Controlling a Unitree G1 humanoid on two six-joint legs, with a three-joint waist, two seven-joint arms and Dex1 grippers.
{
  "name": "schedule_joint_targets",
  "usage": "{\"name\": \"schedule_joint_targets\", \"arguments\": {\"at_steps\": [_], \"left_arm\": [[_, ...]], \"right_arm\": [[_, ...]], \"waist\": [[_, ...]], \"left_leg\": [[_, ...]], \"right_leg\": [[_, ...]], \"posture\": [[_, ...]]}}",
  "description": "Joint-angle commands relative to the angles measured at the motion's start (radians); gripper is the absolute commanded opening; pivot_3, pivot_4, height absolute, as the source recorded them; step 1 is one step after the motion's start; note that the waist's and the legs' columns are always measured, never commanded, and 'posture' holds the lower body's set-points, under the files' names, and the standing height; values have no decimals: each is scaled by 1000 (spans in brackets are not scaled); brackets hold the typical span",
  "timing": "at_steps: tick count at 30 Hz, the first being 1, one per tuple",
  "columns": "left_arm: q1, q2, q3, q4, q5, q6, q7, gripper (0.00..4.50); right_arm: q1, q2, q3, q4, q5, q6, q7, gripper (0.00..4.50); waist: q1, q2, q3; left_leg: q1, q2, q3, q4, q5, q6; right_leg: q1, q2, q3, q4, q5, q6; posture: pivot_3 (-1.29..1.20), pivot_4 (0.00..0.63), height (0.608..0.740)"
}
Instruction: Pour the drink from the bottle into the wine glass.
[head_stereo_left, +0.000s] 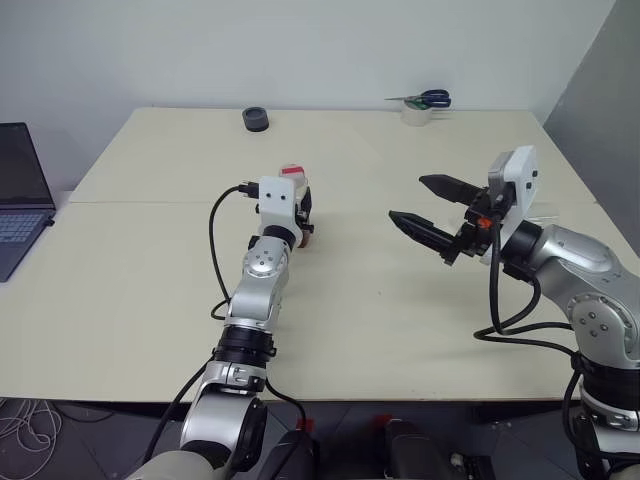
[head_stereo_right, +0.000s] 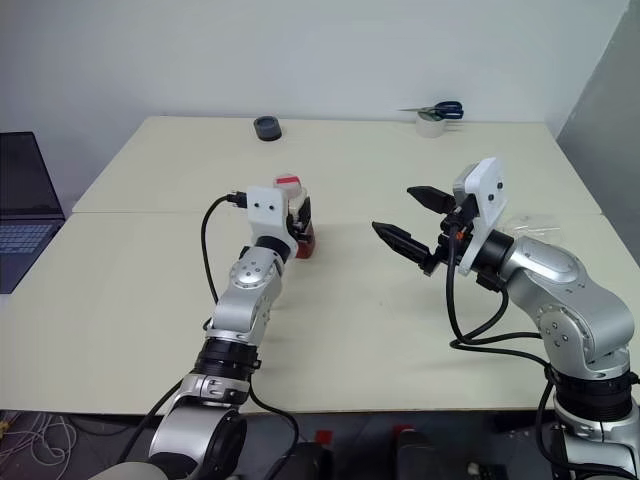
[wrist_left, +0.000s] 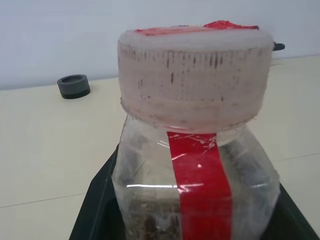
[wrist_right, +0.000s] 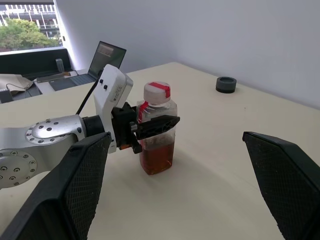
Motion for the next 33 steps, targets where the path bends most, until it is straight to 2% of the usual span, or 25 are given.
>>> {"name": "schedule_joint_targets", "arguments": {"at_steps": [1, 5, 10, 15, 19, 27, 33], "left_arm": [[-17, -2, 5, -38, -5, -14, -2, 1732], [-16, -1, 7, -44, -18, 15, -13, 1732], [-54, 30, 28, -88, -118, 126, -142, 1732], [-92, 133, -38, -160, -217, 246, -439, 1732], [-118, 191, -84, -186, -244, 250, -598, 1732], [-172, 143, -100, -168, -252, 207, -639, 1732], [-208, 86, -115, -136, -257, 195, -654, 1732]], "right_arm": [[-10, -5, -17, -35, 6, -16, -1, 4500], [-8, -4, -8, -41, -5, -13, -12, 4500], [-35, 14, 19, -41, -36, -2, -56, 4500], [-116, 38, 41, -13, -33, 24, -87, 4500], [-201, 59, 63, 38, -50, 42, -109, 4500], [-298, 125, 93, 95, -118, 67, -201, 4500], [-315, 183, 119, 134, -152, 42, -197, 4500]], "waist": [[0, 0, 0], [0, 0, 0], [0, 0, 0], [-3, 0, 0], [-6, 0, 0], [-7, 0, 0], [-9, 0, 0]], "left_leg": [[0, 0, 0, 0, 0, 0], [0, 0, 0, 0, 0, 0], [0, 0, 0, 0, 0, 0], [0, 0, 0, 0, 0, 0], [-1, 0, 0, 0, 0, 0], [-1, 0, 0, 0, 0, 0], [-1, 0, 0, 0, 0, 0]], "right_leg": [[0, 0, 0, 0, 0, 0], [0, 0, 0, 0, 0, 0], [0, 0, 0, 0, 0, 0], [-1, 0, -1, 1, 0, 0], [-1, 0, 0, 0, 0, 0], [-2, 0, 0, 0, 0, 0], [-2, 0, 0, 1, 0, 0]], "posture": [[0, 150, 740], [0, 150, 740], [0, 150, 740], [0, 150, 740], [0, 150, 740], [0, 150, 740], [0, 150, 740]]}}
